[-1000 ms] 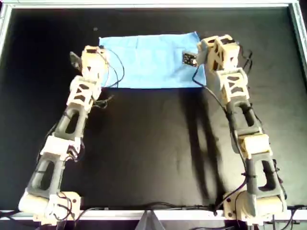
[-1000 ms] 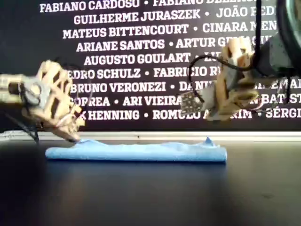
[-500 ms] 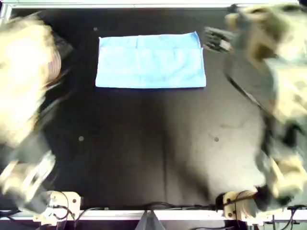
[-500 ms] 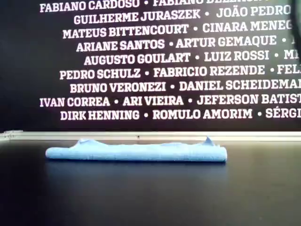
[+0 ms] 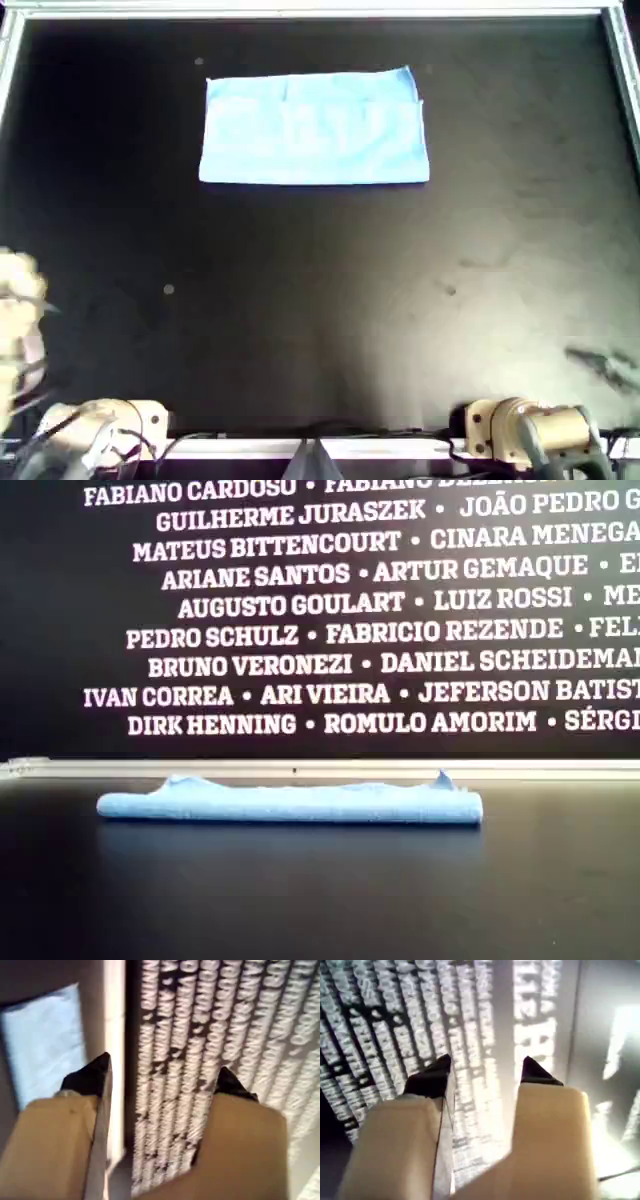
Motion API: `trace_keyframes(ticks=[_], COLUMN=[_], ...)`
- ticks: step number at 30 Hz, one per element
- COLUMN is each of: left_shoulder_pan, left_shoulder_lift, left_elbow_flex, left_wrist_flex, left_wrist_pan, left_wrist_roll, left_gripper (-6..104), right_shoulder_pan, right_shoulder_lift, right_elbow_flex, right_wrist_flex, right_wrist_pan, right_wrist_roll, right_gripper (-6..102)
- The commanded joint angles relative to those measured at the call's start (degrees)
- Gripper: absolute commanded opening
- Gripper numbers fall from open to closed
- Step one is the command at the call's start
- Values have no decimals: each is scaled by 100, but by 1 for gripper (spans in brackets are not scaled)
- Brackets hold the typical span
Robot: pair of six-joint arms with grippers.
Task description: Fold a cloth
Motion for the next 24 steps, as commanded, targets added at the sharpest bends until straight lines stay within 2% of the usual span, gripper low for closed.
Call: trace_keyframes(ticks=[1, 4, 10, 17, 21, 24], left_shoulder_pan=[70, 70, 79, 123, 79, 70], left_shoulder_lift=[105, 193, 202, 193, 97, 88], left_elbow_flex=[1661, 2593, 4201, 5414, 6064, 6319], left_wrist_flex=[-1872, -3322, -5027, -6618, -7611, -7980], left_wrist_pan=[316, 615, 1116, 1529, 1564, 1573], left_wrist_roll=[44, 53, 53, 53, 53, 53], left_gripper=[74, 74, 74, 74, 74, 73], right_shoulder_pan=[9, 9, 18, 9, 9, 26], right_shoulder_lift=[53, 448, 571, 571, 571, 554], right_elbow_flex=[2672, 3560, 4781, 6495, 7260, 7488], right_wrist_flex=[-1433, -2672, -3630, -5221, -6091, -6302], right_wrist_pan=[-44, -44, -44, -44, -44, -62], right_wrist_roll=[-70, -105, -510, -519, -519, -519], right_gripper=[55, 55, 55, 55, 54, 54])
